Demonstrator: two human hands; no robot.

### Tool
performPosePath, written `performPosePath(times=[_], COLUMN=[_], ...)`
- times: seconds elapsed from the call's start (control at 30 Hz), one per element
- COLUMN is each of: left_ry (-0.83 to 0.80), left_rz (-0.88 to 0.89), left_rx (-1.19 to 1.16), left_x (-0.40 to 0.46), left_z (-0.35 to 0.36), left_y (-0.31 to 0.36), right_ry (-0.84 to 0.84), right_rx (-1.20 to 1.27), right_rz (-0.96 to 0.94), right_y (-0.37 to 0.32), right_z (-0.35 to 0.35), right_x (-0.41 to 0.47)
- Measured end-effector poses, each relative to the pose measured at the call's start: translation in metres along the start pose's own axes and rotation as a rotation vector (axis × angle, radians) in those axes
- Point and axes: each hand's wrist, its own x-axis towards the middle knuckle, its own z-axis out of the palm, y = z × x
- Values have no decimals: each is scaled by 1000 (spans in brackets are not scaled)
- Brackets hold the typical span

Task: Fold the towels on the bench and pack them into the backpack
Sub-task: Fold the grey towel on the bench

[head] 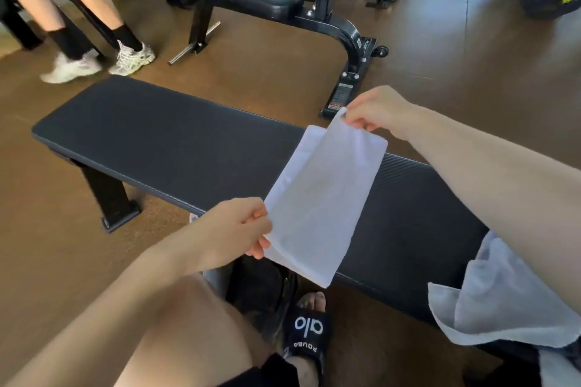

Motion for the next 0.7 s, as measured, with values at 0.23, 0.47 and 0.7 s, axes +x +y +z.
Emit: performPosePath(times=[0.23, 0.47, 0.7], left_ry=[-19, -3, -38], left_rz=[-97, -89, -139], left_rx=[49, 116, 136], left_x=[21, 29, 33], left_z=[2, -2, -4], left_y=[-33, -46, -55], right_ry=[19, 136, 150], right_rx=[-290, -389, -408], right_rz=[-185, -269, -263], right_y=[3, 14, 26], right_z=[43, 71, 82], right_x=[24, 31, 33])
